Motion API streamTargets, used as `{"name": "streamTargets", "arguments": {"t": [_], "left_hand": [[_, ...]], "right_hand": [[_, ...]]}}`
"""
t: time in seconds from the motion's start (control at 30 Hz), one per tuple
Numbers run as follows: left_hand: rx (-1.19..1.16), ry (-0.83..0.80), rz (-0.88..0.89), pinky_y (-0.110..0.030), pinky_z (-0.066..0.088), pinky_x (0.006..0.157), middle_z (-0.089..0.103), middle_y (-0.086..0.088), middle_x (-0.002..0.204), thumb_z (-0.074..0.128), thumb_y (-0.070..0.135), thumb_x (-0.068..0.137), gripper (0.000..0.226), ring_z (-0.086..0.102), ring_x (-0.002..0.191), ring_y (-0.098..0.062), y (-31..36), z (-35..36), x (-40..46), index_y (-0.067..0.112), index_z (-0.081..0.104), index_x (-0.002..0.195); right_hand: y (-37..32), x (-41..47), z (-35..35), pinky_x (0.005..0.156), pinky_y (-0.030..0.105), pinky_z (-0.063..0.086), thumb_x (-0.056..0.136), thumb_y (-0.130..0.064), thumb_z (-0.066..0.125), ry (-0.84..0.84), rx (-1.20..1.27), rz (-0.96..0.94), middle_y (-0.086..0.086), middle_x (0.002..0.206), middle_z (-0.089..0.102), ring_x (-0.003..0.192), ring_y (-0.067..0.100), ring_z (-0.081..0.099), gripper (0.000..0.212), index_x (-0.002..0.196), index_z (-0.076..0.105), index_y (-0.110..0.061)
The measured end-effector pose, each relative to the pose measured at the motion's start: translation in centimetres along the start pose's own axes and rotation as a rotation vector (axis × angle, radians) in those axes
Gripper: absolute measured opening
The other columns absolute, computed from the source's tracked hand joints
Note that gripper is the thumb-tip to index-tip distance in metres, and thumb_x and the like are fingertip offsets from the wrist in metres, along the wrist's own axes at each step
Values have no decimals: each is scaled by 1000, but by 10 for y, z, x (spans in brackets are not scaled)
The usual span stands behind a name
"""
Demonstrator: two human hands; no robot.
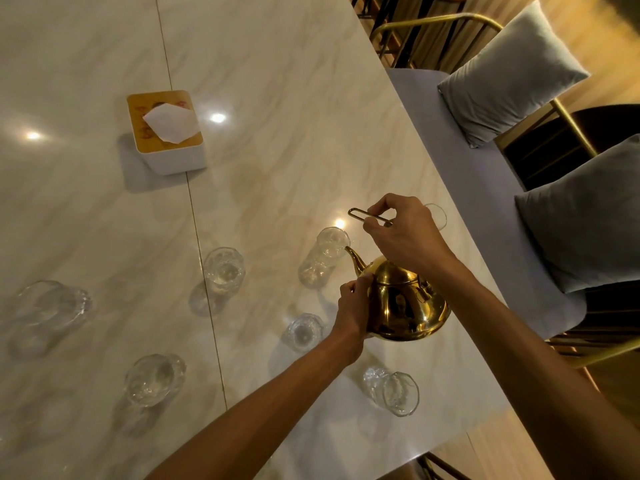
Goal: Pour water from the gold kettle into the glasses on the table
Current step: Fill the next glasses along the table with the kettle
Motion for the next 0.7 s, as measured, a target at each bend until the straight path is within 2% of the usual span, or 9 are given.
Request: {"name": "streamTargets", "arguments": {"t": [0.07,0.17,0.33,0.5,0.63,0.7], "left_hand": [[-3,-7,-7,-52,57,93,67,-1,129,58,82,61,90,65,115,-28,-1,0,2,37,51,138],[2,-8,-2,-52,57,93,68,-1,128,58,82,62,88,66,114,-28,-2,-1,3,36,52,137],[-8,-3,-7,-53,57,93,68,-2,128,58,82,61,90,66,114,-29,-5,-2,5,36,52,137],[-18,-8,-13,-54,56,93,65,-3,131,60,83,60,92,65,116,-30,-7,-3,6,36,51,138],[-19,-4,-17,-54,57,92,65,-3,132,60,83,61,91,65,116,-30,-9,-5,5,35,51,138],[-19,-2,-21,-54,56,92,65,-3,132,60,83,60,92,65,116,-31,-9,-5,4,35,51,138]], "right_hand": [[-1,0,0,61,22,50,93,-26,68,-1,-4,-2,-1,102,62,66,6,58,19,109,67,-17],[-3,0,1,66,31,57,93,-26,68,-5,-1,2,0,99,64,65,9,61,18,109,67,-17],[-4,-1,2,73,37,61,93,-26,68,-8,1,2,2,102,65,68,9,62,20,111,67,-16],[0,-1,5,73,31,55,93,-26,68,-3,-12,2,6,116,66,68,7,57,20,110,67,-16],[1,-1,7,78,39,61,93,-27,68,-4,-13,15,8,121,66,74,13,62,21,111,68,-16],[2,0,8,75,37,60,93,-27,68,-5,-17,7,8,119,67,70,9,61,21,111,68,-16]]}}
Point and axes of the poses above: each hand's wrist, its own x-axis towards the middle knuckle, its own z-axis out of the palm, y = z × x, the point moved 7 cm from there along x, towards the middle knuckle
